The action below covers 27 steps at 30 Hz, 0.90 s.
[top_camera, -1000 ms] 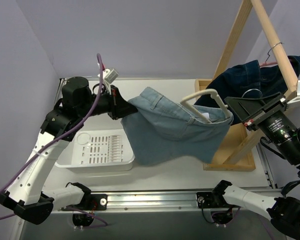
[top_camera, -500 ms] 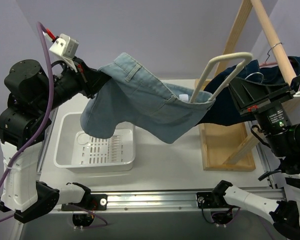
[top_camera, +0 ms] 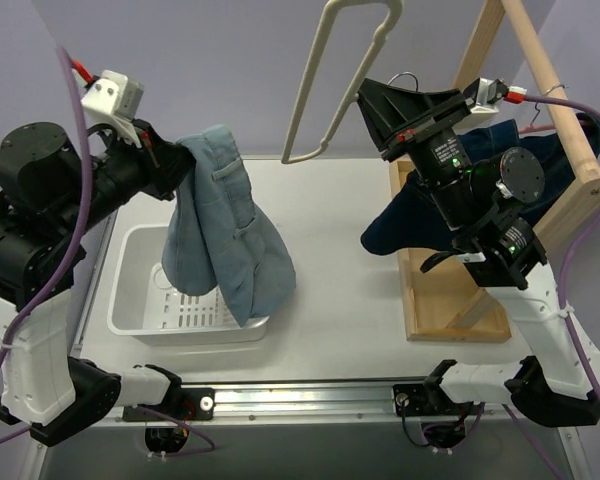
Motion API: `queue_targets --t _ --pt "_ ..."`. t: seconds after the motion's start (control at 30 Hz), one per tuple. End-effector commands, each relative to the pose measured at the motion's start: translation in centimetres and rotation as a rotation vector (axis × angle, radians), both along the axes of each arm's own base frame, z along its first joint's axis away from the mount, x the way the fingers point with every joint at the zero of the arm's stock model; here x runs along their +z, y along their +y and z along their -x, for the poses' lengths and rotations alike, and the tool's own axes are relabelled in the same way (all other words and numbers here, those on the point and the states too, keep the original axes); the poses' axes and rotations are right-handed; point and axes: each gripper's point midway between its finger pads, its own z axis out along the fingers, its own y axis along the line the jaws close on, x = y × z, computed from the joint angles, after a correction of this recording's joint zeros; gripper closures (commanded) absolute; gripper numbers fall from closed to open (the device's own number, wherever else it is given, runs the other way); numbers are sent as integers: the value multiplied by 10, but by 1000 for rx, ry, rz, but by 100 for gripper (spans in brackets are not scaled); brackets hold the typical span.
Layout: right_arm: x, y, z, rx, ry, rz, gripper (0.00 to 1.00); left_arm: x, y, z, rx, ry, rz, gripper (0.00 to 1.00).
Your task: Remove the skirt from the hanger
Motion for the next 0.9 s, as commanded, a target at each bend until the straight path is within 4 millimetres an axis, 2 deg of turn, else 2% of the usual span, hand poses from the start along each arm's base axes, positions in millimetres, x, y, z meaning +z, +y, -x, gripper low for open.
queue_targets --t 0.0,0.13,0.23,0.4,0.57,0.7,0.8,0.83,0.87 --pt "37 -17 44 59 -159 -28 100 56 29 14 104 -189 48 98" --pt "25 -23 48 19 -144 52 100 81 48 25 171 -270 64 98" --pt "23 -32 50 -26 -145 101 100 86 60 28 222 -290 65 98" --pt "25 -40 57 -55 -161 157 100 73 64 26 248 -253 38 98" --pt "16 -44 58 -73 -144 216 100 68 80 24 327 -248 1 98" --pt "11 -46 60 -77 -136 239 100 51 85 17 360 -205 -59 98" --pt "6 -45 60 -73 -130 261 100 27 80 5 364 -135 -87 98" --pt "2 -44 60 -69 -122 270 100 9 75 -5 360 -84 -112 98" --pt "1 -44 60 -69 -118 273 100 0 73 -7 354 -60 -121 98"
